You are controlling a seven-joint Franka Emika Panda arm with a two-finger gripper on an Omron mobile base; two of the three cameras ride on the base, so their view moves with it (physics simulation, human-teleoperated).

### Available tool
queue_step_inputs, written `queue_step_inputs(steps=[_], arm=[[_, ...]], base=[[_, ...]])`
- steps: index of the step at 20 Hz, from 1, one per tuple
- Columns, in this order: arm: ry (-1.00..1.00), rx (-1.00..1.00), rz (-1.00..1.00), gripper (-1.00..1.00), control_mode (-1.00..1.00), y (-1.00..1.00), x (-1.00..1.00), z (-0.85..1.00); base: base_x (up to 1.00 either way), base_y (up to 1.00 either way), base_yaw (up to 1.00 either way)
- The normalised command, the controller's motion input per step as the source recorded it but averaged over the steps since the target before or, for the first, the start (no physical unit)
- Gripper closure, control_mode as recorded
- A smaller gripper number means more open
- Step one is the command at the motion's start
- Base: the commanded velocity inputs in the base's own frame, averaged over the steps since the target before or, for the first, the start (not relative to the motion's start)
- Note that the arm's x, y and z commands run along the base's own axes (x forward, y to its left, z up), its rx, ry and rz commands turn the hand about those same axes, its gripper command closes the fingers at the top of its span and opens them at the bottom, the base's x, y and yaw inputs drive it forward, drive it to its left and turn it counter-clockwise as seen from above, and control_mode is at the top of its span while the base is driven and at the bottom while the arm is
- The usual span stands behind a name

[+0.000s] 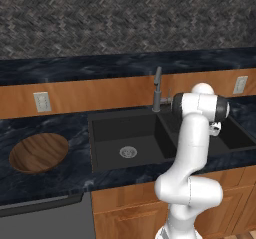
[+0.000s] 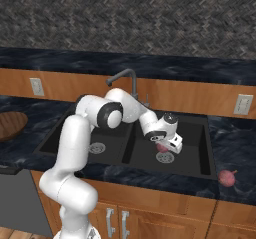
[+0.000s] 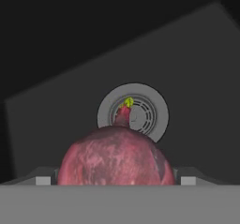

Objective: Remove the onion and onion from the sink. Then move the bowl and cup from the counter to the sink for washing.

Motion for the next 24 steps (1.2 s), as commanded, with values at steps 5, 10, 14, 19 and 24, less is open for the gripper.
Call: queue_step_inputs(steps=[5,10,14,19,24], arm=[[0.00,0.00,0.00,1.00,-1.00,-0.14,-0.16,0.27],[0.00,0.00,0.00,1.00,-1.00,-0.12,-0.13,0.28],[0.00,0.00,0.00,1.00,-1.00,-0.15,-0.14,0.30],[0.00,0.00,0.00,1.00,-1.00,-0.16,-0.14,0.32],[0.00,0.00,0.00,1.00,-1.00,-0.15,-0.13,0.35]], base=[[0.00,0.00,0.00],[0.00,0.00,0.00],[0.00,0.00,0.00],[0.00,0.00,0.00],[0.00,0.00,0.00]])
